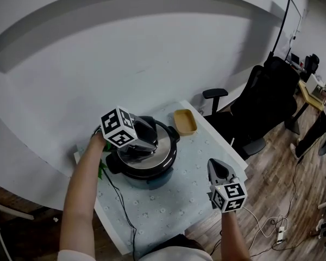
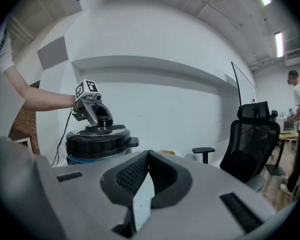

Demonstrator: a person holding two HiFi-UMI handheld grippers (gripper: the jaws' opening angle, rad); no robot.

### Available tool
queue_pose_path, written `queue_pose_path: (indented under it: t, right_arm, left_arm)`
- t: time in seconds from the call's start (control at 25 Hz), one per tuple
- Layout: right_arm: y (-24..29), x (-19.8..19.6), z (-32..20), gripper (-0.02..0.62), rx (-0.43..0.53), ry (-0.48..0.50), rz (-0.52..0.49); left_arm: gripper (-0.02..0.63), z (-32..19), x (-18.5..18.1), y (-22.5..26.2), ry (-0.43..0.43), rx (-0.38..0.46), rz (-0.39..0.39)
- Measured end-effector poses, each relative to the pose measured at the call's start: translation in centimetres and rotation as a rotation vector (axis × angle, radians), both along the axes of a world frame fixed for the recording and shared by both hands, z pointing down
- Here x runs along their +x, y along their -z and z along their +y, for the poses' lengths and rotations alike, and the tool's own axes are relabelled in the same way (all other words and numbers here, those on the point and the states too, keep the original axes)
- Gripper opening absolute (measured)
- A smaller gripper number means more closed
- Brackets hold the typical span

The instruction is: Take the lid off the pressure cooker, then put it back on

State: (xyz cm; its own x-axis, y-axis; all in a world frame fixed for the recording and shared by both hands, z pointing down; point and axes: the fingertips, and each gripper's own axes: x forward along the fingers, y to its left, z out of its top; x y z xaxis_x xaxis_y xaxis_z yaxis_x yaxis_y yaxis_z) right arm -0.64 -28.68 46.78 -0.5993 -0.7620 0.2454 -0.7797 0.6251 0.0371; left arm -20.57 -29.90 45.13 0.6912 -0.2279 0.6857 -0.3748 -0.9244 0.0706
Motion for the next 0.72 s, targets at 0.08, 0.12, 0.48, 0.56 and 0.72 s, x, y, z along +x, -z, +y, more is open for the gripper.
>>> queue_pose_path:
  t: [0.08, 0.12, 0.48, 0.56, 0.72]
  right_arm:
    - [-0.01, -0.10, 0.04, 0.002, -0.001, 0.005, 0.000]
    - [-0.03, -0.07, 0.03, 0.002, -0.001, 0.006, 0.000]
    - [0.42, 0.57, -0.23, 0.002, 0.007, 0.022, -0.005]
    - [0.37, 0.65, -0.25, 0.002, 0.008, 0.032, -0.008]
    - [0.41, 0.69, -0.36, 0.002, 0.008, 0.050, -0.018]
  left_arm:
    - [0.276, 0.01, 0.01, 0.01, 0.002, 0.003, 0.000]
    - [0.276, 0.00, 0.00, -0.01, 0.004, 0.004, 0.000]
    - [0.278, -0.46, -0.32, -0.04, 0.072, 0.023, 0.007]
    - [0.278, -0.63, -0.43, -0.10, 0.104, 0.022, 0.007]
    - [0.278, -0.84, -0.53, -0.07, 0.161, 0.027, 0.005]
